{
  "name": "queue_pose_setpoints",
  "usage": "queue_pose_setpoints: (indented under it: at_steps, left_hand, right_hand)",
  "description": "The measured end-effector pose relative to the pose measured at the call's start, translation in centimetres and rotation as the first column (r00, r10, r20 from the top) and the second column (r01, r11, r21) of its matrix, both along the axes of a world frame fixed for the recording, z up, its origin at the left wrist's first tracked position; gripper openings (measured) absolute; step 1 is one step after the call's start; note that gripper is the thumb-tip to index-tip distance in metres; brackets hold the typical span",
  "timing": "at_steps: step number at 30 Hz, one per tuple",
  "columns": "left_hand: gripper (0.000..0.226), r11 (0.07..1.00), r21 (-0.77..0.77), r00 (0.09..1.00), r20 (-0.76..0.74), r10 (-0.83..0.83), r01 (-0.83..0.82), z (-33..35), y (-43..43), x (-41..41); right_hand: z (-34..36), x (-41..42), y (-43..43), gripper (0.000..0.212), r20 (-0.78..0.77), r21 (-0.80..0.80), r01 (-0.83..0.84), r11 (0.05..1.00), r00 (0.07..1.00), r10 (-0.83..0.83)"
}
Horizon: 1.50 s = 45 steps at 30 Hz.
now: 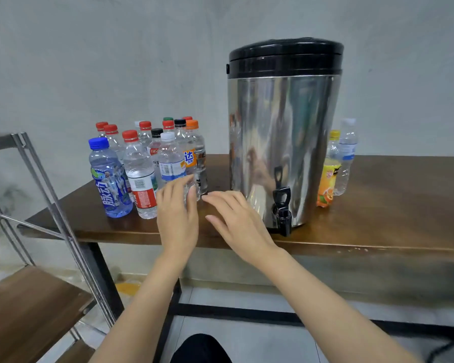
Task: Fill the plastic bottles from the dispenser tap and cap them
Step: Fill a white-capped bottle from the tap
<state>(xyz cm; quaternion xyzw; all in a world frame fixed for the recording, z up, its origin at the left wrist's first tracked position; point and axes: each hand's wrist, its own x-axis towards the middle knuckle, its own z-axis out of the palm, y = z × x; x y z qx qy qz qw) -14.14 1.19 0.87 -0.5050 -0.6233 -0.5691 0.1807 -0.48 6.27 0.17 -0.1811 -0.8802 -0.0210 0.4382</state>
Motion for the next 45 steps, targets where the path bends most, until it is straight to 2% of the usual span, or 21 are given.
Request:
queue_pose_setpoints:
  at_steps: [3, 6, 12, 15, 19, 25, 27, 31, 34, 38, 42, 45]
  left_hand:
    - [0.031, 0.991, 0.111, 0.996, -0.054, -0.075, 0.080, 2.0, -1.2, 3.0]
    - [0.030, 0.969, 0.184, 0.986, -0.046, -0.162, 0.167, 3.8, -1.7, 6.7]
    - [0.032, 0.913, 0.243, 0.945, -0.073, -0.320, 0.328, 5.0, -0.2, 14.5]
    - [0.033, 0.877, 0.198, 0.899, -0.117, -0.423, 0.438, 4.2, 1.7, 18.8]
    - [0.034, 0.864, 0.018, 0.857, -0.137, -0.496, 0.503, 1.1, 6.0, 23.2]
    - [0.046, 0.867, -0.350, 0.860, -0.243, -0.449, 0.354, -3.8, 13.7, 25.8]
    - [0.047, 0.857, -0.415, 0.865, -0.256, -0.433, 0.306, -4.3, 15.6, 25.9]
    - [0.043, 0.867, -0.446, 0.863, -0.325, -0.387, 0.221, -4.8, 18.1, 25.6]
    - [0.042, 0.871, -0.463, 0.851, -0.381, -0.361, 0.162, -5.2, 19.1, 25.4]
    - [0.039, 0.889, -0.445, 0.829, -0.453, -0.327, 0.108, -5.5, 19.6, 25.5]
    - [0.038, 0.893, -0.438, 0.839, -0.447, -0.310, 0.097, -5.6, 19.9, 25.5]
    - [0.037, 0.892, -0.442, 0.831, -0.461, -0.312, 0.089, -5.8, 20.0, 25.5]
  right_hand:
    - [1.6, 3.1, -1.8, 0.039, -0.090, 0.107, -0.033, 0.994, 0.995, 0.043]
    - [2.6, 7.0, -2.4, 0.044, -0.132, 0.169, -0.036, 0.985, 0.990, 0.058]
    - [2.6, 15.1, 0.9, 0.038, -0.239, 0.156, 0.195, 0.968, 0.959, -0.155]
    - [1.8, 19.2, 4.0, 0.036, -0.252, 0.112, 0.322, 0.940, 0.924, -0.287]
    - [0.3, 23.8, 8.5, 0.043, -0.196, -0.035, 0.456, 0.889, 0.869, -0.454]
    - [0.3, 27.4, 15.5, 0.068, 0.029, -0.341, 0.505, 0.793, 0.849, -0.528]
    - [0.5, 27.6, 18.1, 0.077, 0.076, -0.444, 0.483, 0.755, 0.860, -0.505]
    - [0.8, 27.0, 22.8, 0.091, 0.051, -0.691, 0.334, 0.641, 0.907, -0.418]
    - [0.2, 26.2, 25.7, 0.100, 0.075, -0.750, 0.303, 0.588, 0.922, -0.380]
    - [-0.6, 25.2, 28.5, 0.104, 0.053, -0.787, 0.247, 0.565, 0.940, -0.338]
    - [-1.0, 24.2, 29.5, 0.097, -0.038, -0.819, 0.149, 0.553, 0.949, -0.312]
    - [-1.5, 24.0, 29.7, 0.092, -0.064, -0.801, 0.146, 0.581, 0.944, -0.325]
